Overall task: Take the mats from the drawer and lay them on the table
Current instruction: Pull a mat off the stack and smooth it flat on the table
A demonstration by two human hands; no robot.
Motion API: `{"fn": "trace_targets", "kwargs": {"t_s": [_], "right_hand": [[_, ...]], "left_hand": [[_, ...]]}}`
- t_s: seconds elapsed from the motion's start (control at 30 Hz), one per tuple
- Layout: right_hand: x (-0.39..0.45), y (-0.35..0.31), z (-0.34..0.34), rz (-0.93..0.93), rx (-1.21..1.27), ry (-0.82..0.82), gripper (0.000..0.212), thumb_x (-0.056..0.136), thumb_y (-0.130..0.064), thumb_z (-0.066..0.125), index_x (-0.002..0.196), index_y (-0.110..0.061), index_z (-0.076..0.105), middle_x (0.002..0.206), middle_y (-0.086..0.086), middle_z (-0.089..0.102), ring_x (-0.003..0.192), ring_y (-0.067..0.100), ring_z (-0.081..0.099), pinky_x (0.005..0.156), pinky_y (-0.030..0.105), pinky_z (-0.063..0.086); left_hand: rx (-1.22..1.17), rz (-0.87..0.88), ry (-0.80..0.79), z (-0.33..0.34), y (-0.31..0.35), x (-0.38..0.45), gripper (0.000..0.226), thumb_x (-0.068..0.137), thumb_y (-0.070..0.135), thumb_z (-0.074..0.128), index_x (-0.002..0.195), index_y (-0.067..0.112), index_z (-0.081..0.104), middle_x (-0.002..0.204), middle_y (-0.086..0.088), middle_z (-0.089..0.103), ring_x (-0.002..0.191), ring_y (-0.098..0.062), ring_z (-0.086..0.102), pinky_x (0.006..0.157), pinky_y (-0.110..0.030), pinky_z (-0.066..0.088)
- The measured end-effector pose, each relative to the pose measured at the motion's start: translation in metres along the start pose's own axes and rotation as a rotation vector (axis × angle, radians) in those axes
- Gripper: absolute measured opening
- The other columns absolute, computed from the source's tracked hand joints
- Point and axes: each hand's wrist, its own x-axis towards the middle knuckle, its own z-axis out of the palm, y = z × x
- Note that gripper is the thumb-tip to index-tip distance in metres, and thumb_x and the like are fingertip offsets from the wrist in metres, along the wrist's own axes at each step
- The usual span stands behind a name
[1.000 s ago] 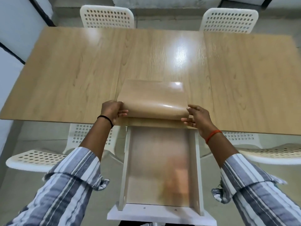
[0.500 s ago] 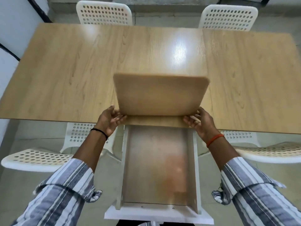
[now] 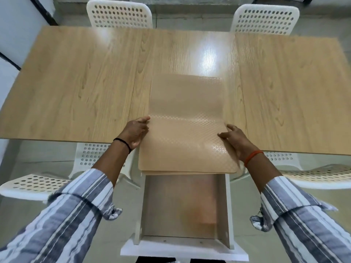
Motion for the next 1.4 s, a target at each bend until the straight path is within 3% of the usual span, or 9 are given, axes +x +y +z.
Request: {"fn": "trace_targets", "kwargs": {"t_s": [0.33,0.43,0.53,0.8,1.07,1.2,1.27,1.33,1.4], "right_hand": [[0.036,-0.025,0.008,-0.211,-0.034,0.113,0.060,0.086,0.010,0.063,0.141,-0.008,0.049,0.130,0.013,0.062,0.108,0.021,0.059,0.096,0.030,0.048],[0.046,-0.031,0.008,-0.245,-0.081,0.142,0.059,0.083,0.008,0.066,0.138,-0.007,0.052,0.128,0.014,0.063,0.114,0.024,0.061,0.101,0.034,0.049],[0.047,-0.028,0.015,-0.303,-0.255,0.208,0.060,0.084,0.000,0.066,0.141,-0.006,0.048,0.135,0.015,0.058,0.124,0.028,0.056,0.101,0.031,0.046],[0.005,0.028,0.030,-0.377,-0.907,0.112,0.121,0.073,-0.033,0.085,0.157,-0.015,0.000,0.165,0.010,0.000,0.152,0.028,0.004,0.122,0.040,0.011],[0.001,0.034,0.024,-0.483,-1.046,0.103,0.111,0.066,-0.022,0.090,0.154,-0.015,0.022,0.165,0.013,0.009,0.152,0.030,0.012,0.118,0.040,0.026],[0.007,0.015,0.021,-0.443,-1.049,0.073,0.120,0.057,-0.022,0.094,0.153,-0.016,0.024,0.165,0.012,0.010,0.150,0.030,0.019,0.115,0.044,0.034],[0.010,0.010,0.020,-0.414,-0.997,0.068,0.122,0.056,-0.019,0.095,0.155,-0.016,0.022,0.165,0.012,0.008,0.149,0.031,0.022,0.115,0.042,0.032],[0.012,0.008,0.018,-0.401,-0.929,0.079,0.119,0.062,-0.014,0.092,0.156,-0.016,0.020,0.165,0.012,0.008,0.150,0.030,0.019,0.117,0.036,0.025],[0.013,0.008,0.018,-0.396,-0.883,0.083,0.114,0.066,-0.011,0.089,0.156,-0.016,0.018,0.165,0.012,0.007,0.151,0.028,0.014,0.118,0.032,0.020]], "left_hand": [[0.422,0.025,0.210,0.007,-0.012,0.015,0.047,0.079,0.008,0.060,0.125,0.019,0.059,0.123,-0.009,0.064,0.114,-0.034,0.060,0.095,-0.045,0.050],[0.547,0.033,0.189,0.005,-0.016,0.012,0.054,0.081,0.006,0.057,0.133,0.023,0.055,0.123,-0.008,0.062,0.104,-0.036,0.063,0.077,-0.037,0.056],[0.675,0.061,0.196,0.007,-0.020,0.014,0.064,0.081,0.003,0.059,0.143,0.019,0.047,0.130,-0.011,0.061,0.114,-0.032,0.060,0.091,-0.038,0.054],[0.618,0.208,0.391,0.022,-0.016,0.018,0.048,0.081,0.002,0.065,0.127,0.013,0.064,0.117,-0.013,0.069,0.110,-0.022,0.064,0.090,-0.018,0.043],[0.597,0.182,0.385,0.029,-0.011,0.016,0.049,0.084,0.007,0.061,0.133,0.007,0.058,0.128,-0.011,0.061,0.115,-0.023,0.060,0.087,-0.018,0.041],[0.624,0.173,0.347,0.027,-0.018,0.017,0.045,0.073,0.027,0.058,0.110,0.006,0.068,0.117,-0.007,0.062,0.104,-0.024,0.062,0.085,-0.028,0.048],[0.637,0.149,0.363,0.028,-0.016,0.015,0.004,0.076,0.023,0.058,0.077,0.019,0.059,0.097,-0.004,0.055,0.086,-0.019,0.052,0.074,-0.026,0.040],[0.589,0.174,0.367,0.031,-0.014,0.011,0.031,0.080,0.015,0.058,0.063,0.030,0.037,0.084,-0.001,0.046,0.079,-0.015,0.041,0.072,-0.025,0.032],[0.550,0.197,0.379,0.031,-0.015,0.009,0.031,0.082,0.010,0.059,0.063,0.029,0.043,0.075,0.004,0.045,0.073,-0.016,0.043,0.074,-0.024,0.033]]}}
